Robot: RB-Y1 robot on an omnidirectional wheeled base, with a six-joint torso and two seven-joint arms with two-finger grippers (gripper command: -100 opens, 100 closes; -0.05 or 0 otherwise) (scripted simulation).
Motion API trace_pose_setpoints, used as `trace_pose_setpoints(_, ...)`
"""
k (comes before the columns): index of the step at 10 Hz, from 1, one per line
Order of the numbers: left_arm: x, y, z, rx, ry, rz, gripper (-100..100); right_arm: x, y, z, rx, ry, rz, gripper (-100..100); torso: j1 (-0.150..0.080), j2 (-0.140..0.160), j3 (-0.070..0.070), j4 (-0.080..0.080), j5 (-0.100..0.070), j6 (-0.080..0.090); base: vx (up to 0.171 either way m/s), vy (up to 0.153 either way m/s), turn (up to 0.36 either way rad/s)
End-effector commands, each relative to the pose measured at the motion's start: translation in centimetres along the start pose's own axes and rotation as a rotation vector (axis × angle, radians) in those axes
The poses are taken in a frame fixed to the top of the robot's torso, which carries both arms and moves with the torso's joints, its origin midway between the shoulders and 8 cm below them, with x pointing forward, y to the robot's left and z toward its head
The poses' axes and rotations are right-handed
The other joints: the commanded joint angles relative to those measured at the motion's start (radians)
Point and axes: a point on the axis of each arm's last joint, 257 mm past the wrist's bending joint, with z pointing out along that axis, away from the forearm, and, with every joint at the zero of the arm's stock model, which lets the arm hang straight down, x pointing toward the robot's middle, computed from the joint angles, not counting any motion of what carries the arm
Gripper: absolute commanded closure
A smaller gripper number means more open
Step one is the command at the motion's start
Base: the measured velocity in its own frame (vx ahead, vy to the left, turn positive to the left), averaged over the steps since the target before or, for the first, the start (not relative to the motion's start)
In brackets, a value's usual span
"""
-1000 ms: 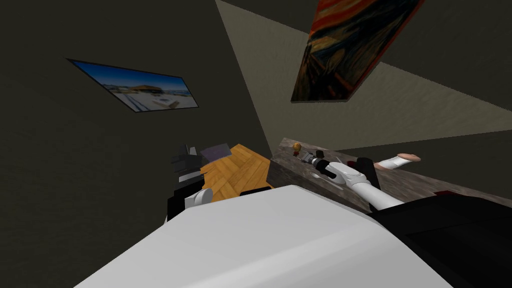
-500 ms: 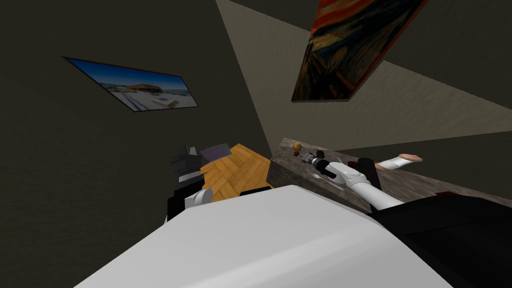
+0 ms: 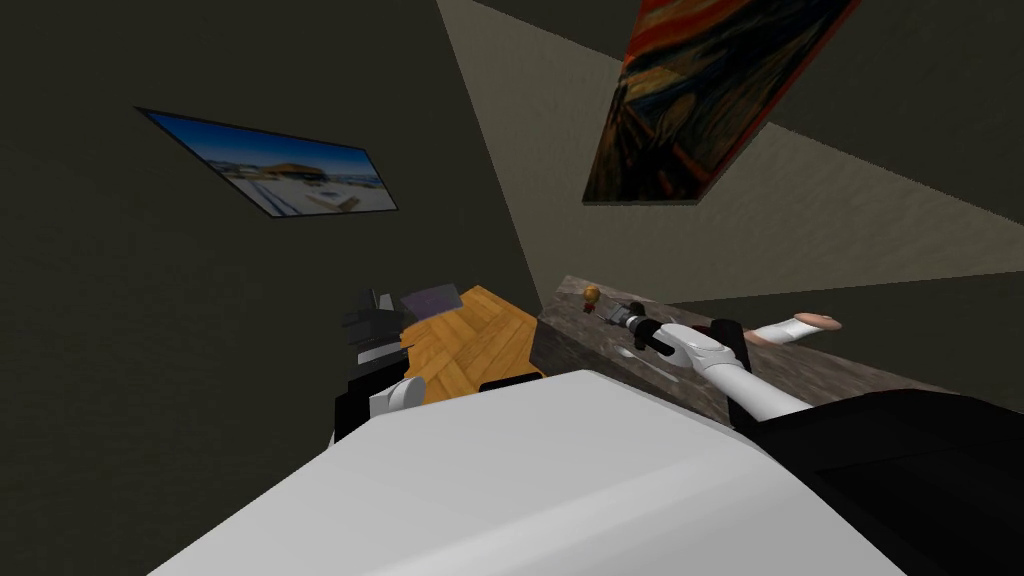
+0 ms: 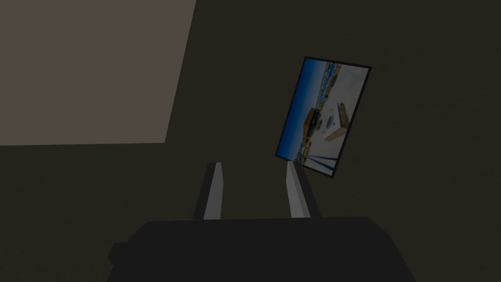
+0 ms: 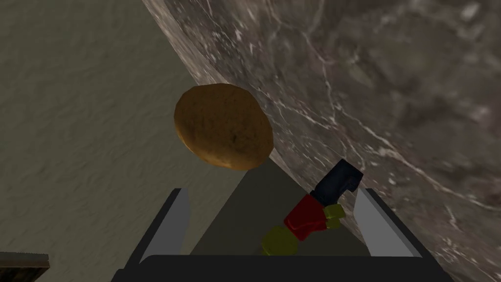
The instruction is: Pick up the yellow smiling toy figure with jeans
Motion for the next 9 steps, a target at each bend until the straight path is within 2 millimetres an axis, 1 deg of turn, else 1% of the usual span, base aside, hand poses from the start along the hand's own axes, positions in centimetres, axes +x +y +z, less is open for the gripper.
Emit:
trace_pose_setpoints(1,0.0,0.0,0.0,0.000,0.000,0.000,0,0.1,-0.7,0.2,0.009,-0.003,-0.013,-100,0.000,0.000,0.000,0.000,0.000,0.000,-0.127,-0.166,0.172)
trace_pose_setpoints(4,0.0,0.0,0.0,0.000,0.000,0.000,0,-0.6,-1.5,0.6,0.023,-0.025,-0.032,-100,-0.002,0.003,0.002,0.001,0.000,0.000,-0.137,-0.158,0.184)
trace_pose_setpoints(5,0.0,0.0,0.0,0.000,0.000,0.000,0,-1.2,-1.7,1.0,0.032,-0.043,-0.036,-100,-0.001,0.003,0.002,0.001,0.000,0.000,-0.141,-0.132,0.211)
trace_pose_setpoints(7,0.0,0.0,0.0,0.000,0.000,0.000,0,-1.9,-1.8,1.4,0.040,-0.064,-0.034,-100,-0.002,0.004,0.003,0.001,0.000,0.000,-0.166,-0.156,0.203)
trace_pose_setpoints(9,0.0,0.0,0.0,0.000,0.000,0.000,0,-3.2,-1.3,2.0,0.049,-0.103,-0.022,-100,-0.001,0.005,0.003,0.001,0.000,0.000,-0.189,-0.129,0.270)
